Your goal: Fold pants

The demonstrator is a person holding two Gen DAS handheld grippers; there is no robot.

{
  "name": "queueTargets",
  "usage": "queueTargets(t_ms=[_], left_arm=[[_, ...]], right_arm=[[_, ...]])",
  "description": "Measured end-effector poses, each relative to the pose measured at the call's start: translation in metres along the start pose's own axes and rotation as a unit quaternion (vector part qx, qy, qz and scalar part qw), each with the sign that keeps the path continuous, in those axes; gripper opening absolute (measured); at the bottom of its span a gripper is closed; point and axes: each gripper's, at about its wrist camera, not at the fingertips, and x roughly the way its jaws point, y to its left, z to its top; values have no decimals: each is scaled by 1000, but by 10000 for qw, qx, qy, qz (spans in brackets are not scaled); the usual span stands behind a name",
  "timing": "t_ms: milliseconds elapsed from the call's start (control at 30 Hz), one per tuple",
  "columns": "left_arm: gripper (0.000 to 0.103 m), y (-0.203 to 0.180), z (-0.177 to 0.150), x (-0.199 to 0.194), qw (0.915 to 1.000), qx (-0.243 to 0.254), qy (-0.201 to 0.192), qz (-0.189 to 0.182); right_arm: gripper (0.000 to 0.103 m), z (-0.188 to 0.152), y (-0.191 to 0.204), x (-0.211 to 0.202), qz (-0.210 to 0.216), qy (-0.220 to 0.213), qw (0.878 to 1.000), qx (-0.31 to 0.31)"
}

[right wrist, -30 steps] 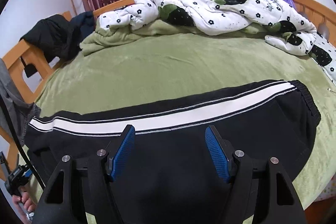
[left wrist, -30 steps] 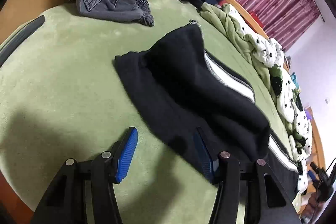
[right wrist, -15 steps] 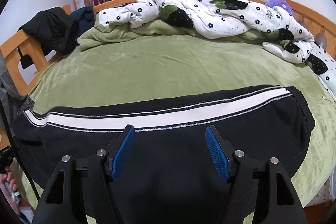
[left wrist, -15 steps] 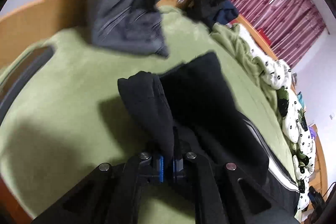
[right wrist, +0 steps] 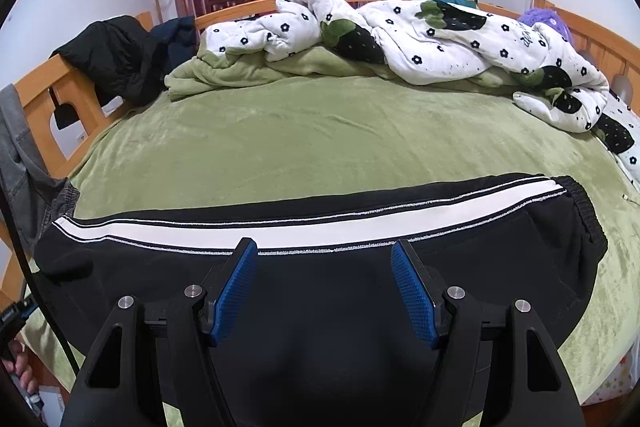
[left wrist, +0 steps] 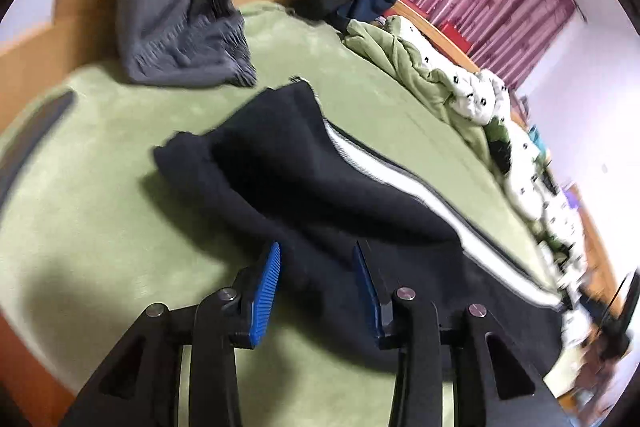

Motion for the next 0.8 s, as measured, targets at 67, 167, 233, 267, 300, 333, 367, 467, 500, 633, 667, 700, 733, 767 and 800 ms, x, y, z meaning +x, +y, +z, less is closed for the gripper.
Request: queueTargets(t_ms=[67,167,233,267,300,333,367,467,500,633,667,700,733,767,800], left_arm=[[35,0,11,8,9994,-302,102,-146],[35,-10,18,-6,9984,-358,-204,-376],[35,-22,16,-24,9974,-162,-405,-567],[36,-30,14,-34,9965,-31,-513,-658],[40,-38,12,-42,9960,155,-577,-671],[49,-45,11,-46,9956,325,-594,-655],[55,-49,10,-47,9955,429,-589,-613],[60,-45,4,-21,9980,371,-401,-306],[59,-36,3,-7,9993,213,-269,-158],[51,10,-3,54,9976,-650,227,16],[49,14,-3,61,9974,-698,184,4],[49,13,0,62,9976,-685,43,1],[49,10,3,63,9977,-683,10,14],[49,7,8,65,9976,-693,-4,28],[48,7,13,71,9967,-803,-17,137]], right_arm=[[68,0,1,1,-31,14,10000,-22],[69,-1,-2,1,-58,35,10000,-48],[68,-2,-2,2,-79,51,9999,-55],[68,-2,-2,2,-90,56,9999,-50],[68,-2,-2,3,-84,70,9999,-42],[68,-2,-2,4,-72,92,9999,-46],[68,-1,-1,5,-70,111,9999,-56],[68,-1,5,7,-83,122,9998,-135],[68,-2,7,7,-96,114,9997,-184],[68,-6,14,4,-205,65,9989,-423],[68,-7,14,4,-220,69,9987,-450],[68,-8,13,5,-227,87,9986,-471],[68,-9,12,7,-221,128,9986,-468],[68,-9,12,8,-214,158,9986,-454],[68,-9,11,11,-199,215,9987,-426]])
